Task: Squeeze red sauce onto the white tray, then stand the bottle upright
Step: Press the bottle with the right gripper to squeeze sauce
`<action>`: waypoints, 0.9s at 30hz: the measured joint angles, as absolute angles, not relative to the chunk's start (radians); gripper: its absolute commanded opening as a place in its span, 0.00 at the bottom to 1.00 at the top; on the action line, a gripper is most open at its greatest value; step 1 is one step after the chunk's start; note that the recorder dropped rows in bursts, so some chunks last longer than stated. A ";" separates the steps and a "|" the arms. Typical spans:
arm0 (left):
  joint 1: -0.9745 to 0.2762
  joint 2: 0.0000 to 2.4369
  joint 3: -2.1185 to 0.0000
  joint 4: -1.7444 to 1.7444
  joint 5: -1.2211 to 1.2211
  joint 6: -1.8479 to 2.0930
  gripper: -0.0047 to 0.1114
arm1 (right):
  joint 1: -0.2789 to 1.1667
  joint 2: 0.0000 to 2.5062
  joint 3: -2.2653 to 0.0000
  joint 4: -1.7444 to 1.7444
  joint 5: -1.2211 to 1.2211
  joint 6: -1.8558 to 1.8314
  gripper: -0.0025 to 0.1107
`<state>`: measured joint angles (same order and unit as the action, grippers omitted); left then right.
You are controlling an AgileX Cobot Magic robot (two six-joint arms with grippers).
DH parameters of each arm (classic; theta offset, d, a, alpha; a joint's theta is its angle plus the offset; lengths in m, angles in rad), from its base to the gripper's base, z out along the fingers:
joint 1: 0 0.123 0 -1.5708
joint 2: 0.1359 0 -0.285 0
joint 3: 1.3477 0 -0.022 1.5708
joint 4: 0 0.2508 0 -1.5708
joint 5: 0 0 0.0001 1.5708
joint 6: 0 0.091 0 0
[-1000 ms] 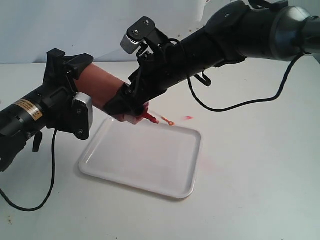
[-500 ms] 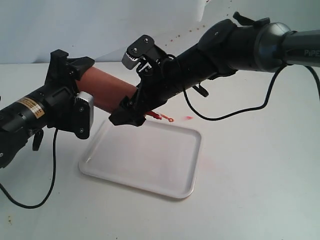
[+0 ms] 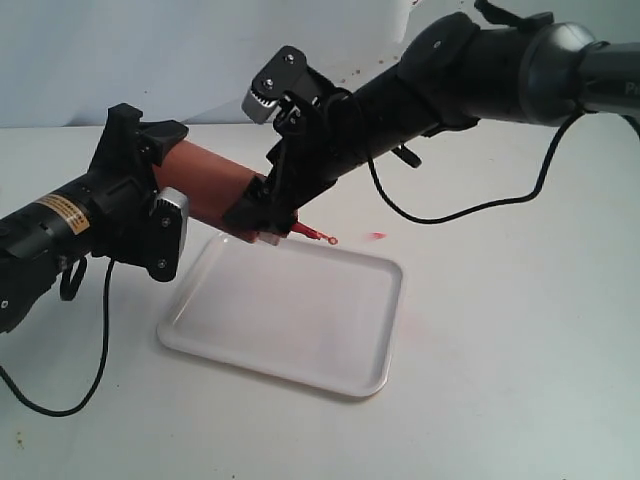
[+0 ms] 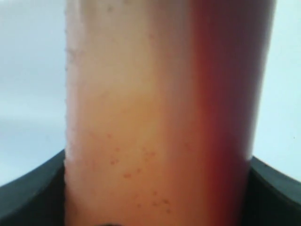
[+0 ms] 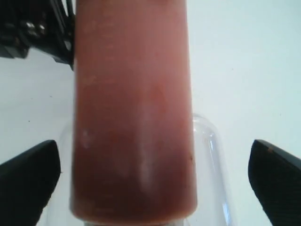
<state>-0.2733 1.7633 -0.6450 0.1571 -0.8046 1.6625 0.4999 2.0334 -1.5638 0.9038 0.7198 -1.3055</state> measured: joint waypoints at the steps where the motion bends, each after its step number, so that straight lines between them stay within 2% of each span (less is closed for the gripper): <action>1: -0.273 1.763 -0.645 0.157 -0.804 1.663 0.04 | 0.500 2.033 -1.583 0.911 0.743 -1.305 0.91; 22: -0.273 1.763 -0.645 0.157 -0.804 1.668 0.04 | 0.506 2.045 -1.602 0.882 0.737 -1.257 0.91; 27: -0.273 1.763 -0.645 0.157 -0.886 1.705 0.04 | 0.508 2.016 -1.602 0.878 0.716 -1.257 0.91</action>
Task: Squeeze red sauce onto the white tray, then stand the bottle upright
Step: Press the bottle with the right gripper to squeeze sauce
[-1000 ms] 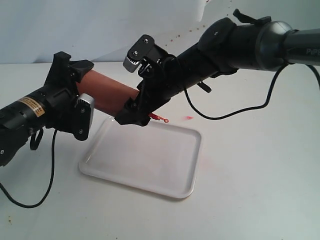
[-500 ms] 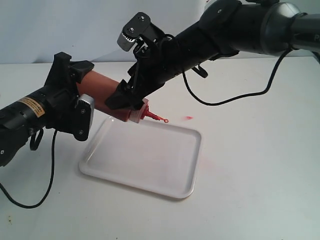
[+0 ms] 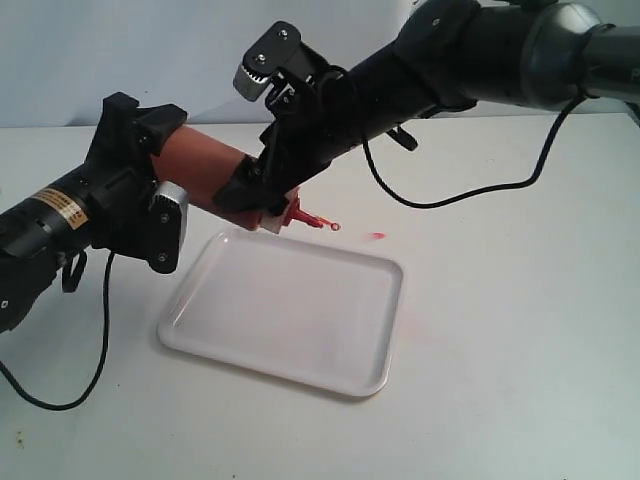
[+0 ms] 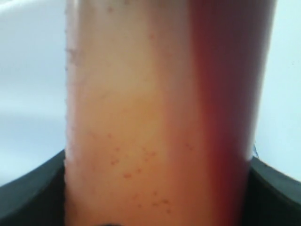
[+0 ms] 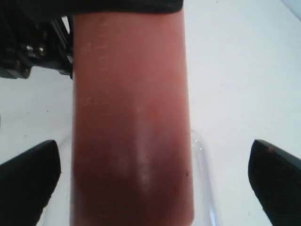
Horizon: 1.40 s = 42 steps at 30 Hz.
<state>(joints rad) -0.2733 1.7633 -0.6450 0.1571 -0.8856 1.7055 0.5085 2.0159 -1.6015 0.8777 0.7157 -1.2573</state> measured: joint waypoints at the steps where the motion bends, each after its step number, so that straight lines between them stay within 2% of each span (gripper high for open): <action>1: -0.273 1.763 -0.645 0.157 -0.888 1.724 0.04 | 0.508 2.003 -1.602 0.878 0.713 -1.257 0.91; 8: -0.273 1.763 -0.645 0.157 -0.961 1.796 0.04 | 0.504 1.890 -1.602 0.844 0.715 -1.207 0.91; 15: -0.353 1.763 -0.645 0.050 -0.958 1.890 0.04 | 0.354 1.846 -1.602 0.861 0.764 -1.153 0.91; 19: -0.384 1.763 -0.645 0.020 -0.943 1.971 0.04 | 0.322 1.846 -1.602 0.881 0.811 -1.183 0.91; 34: -0.384 1.763 -0.645 -0.059 -0.919 2.015 0.04 | 0.322 1.951 -1.602 0.937 0.879 -1.332 0.91; 42: -0.384 1.763 -0.645 -0.072 -0.918 2.015 0.04 | 0.388 1.978 -1.602 0.936 0.857 -1.395 0.91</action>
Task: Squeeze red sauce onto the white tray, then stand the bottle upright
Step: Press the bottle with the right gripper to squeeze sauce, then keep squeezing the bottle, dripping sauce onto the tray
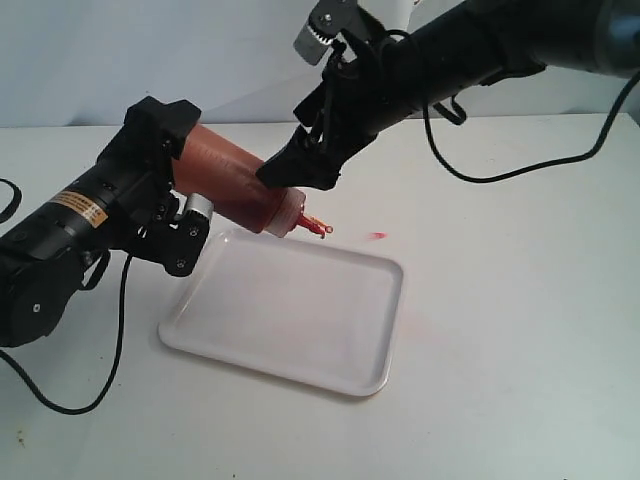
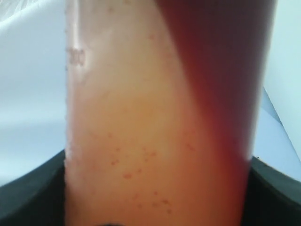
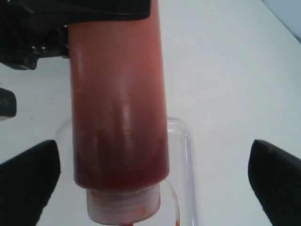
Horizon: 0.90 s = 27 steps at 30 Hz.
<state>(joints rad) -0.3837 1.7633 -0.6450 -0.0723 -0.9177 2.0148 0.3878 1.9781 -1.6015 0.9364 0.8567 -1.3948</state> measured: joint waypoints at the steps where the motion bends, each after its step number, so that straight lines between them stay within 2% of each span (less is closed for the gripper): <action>1: -0.384 1.763 -0.645 -0.075 -0.918 2.015 0.04 | 0.396 1.983 -1.602 0.930 0.846 -1.400 0.91; 15: -0.384 1.763 -0.645 -0.079 -0.846 2.015 0.04 | 0.445 1.998 -1.602 0.921 0.790 -1.413 0.91; 27: -0.384 1.763 -0.645 -0.079 -0.878 2.015 0.04 | 0.539 2.058 -1.602 0.901 0.623 -1.414 0.91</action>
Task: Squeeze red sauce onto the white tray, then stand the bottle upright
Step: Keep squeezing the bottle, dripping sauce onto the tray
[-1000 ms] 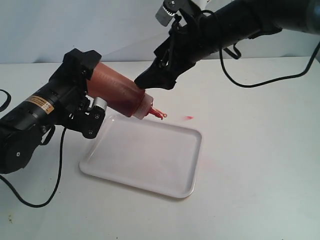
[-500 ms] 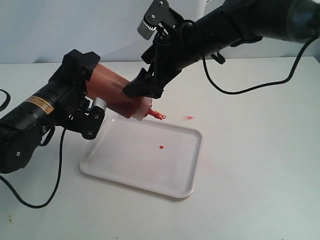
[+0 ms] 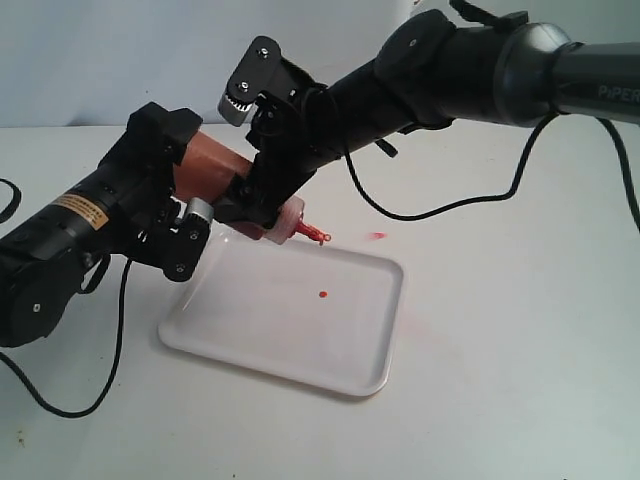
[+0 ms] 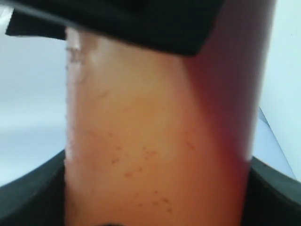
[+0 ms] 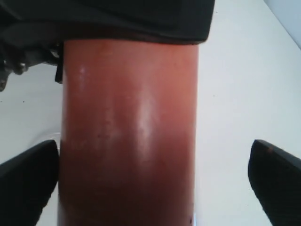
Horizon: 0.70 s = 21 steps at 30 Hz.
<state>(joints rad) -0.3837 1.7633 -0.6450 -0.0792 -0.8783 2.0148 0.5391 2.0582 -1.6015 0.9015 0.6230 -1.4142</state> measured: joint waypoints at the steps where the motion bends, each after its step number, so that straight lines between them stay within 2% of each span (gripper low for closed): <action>1: -0.384 1.763 -0.645 -0.079 -0.883 2.015 0.04 | 0.541 2.058 -1.602 0.901 0.617 -1.414 0.91; 8: -0.384 1.763 -0.645 -0.079 -0.905 2.015 0.04 | 0.546 2.076 -1.602 0.884 0.600 -1.361 0.91; 11: -0.384 1.763 -0.645 -0.079 -0.909 2.015 0.04 | 0.546 2.083 -1.602 0.884 0.595 -1.358 0.86; 14: -0.384 1.763 -0.645 -0.073 -0.913 2.015 0.04 | 0.546 2.083 -1.602 0.886 0.595 -1.348 0.69; 21: -0.384 1.763 -0.645 -0.072 -0.915 2.015 0.04 | 0.550 2.083 -1.602 0.886 0.613 -1.336 0.10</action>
<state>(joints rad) -0.3837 1.7633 -0.6450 -0.0716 -0.9155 2.0155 0.5498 2.0827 -1.6015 0.8856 0.6133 -1.3361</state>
